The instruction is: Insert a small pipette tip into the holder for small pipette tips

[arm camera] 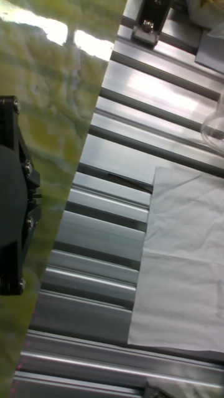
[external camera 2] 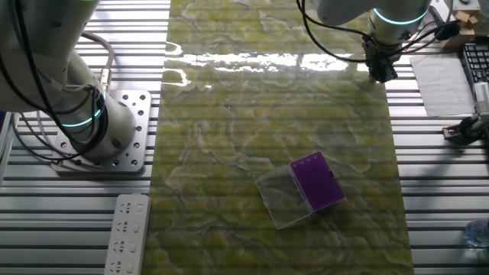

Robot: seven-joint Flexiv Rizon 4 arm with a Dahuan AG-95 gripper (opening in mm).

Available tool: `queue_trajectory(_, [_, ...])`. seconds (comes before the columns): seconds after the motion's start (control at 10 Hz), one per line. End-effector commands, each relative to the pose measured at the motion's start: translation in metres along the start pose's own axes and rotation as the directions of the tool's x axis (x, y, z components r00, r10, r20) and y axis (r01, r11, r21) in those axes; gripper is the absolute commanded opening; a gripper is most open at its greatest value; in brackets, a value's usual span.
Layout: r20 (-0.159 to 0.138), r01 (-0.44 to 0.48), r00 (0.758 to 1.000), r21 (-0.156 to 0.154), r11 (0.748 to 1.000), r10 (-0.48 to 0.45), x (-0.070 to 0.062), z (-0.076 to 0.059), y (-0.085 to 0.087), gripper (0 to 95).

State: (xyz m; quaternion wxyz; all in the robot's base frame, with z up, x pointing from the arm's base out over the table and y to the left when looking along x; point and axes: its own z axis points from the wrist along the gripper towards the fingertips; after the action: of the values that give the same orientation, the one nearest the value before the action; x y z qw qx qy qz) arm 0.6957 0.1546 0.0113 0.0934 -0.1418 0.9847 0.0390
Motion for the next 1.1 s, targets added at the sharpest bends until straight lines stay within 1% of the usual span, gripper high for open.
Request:
queue_trajectory(0.1, [-0.017, -0.001, 1.0, -0.005, 1.0, 0.001, 0.005, -0.004, 0.002, 0.0])
queue_trajectory(0.2, [-0.023, 0.003, 1.0, -0.007, 1.0, -0.003, 0.01, -0.007, 0.002, 0.0])
queue_trajectory(0.3, [-0.04, 0.007, 0.999, -0.01, 1.0, -0.007, 0.017, -0.011, 0.003, 0.0])
queue_trajectory(0.4, [-0.053, 0.01, 0.999, -0.015, 1.0, -0.011, 0.021, -0.013, 0.003, 0.0])
queue_trajectory(0.5, [-0.058, 0.021, 0.998, -0.012, 1.0, -0.022, 0.023, -0.015, 0.004, 0.0])
queue_trajectory(0.6, [-0.06, 0.039, 0.997, 0.002, 0.999, -0.039, 0.021, -0.015, 0.003, 0.0])
queue_trajectory(0.7, [-0.063, 0.048, 0.997, 0.01, 0.999, -0.047, 0.016, -0.016, 0.002, 0.0])
queue_trajectory(0.9, [-0.068, 0.064, 0.996, 0.011, 0.998, -0.063, 0.008, -0.014, -0.004, 0.0])
queue_trajectory(1.0, [-0.072, 0.063, 0.995, 0.009, 0.998, -0.062, 0.007, -0.014, -0.005, 0.0])
queue_trajectory(1.1, [-0.082, 0.05, 0.995, 0.007, 0.999, -0.049, 0.006, -0.014, -0.005, 0.0])
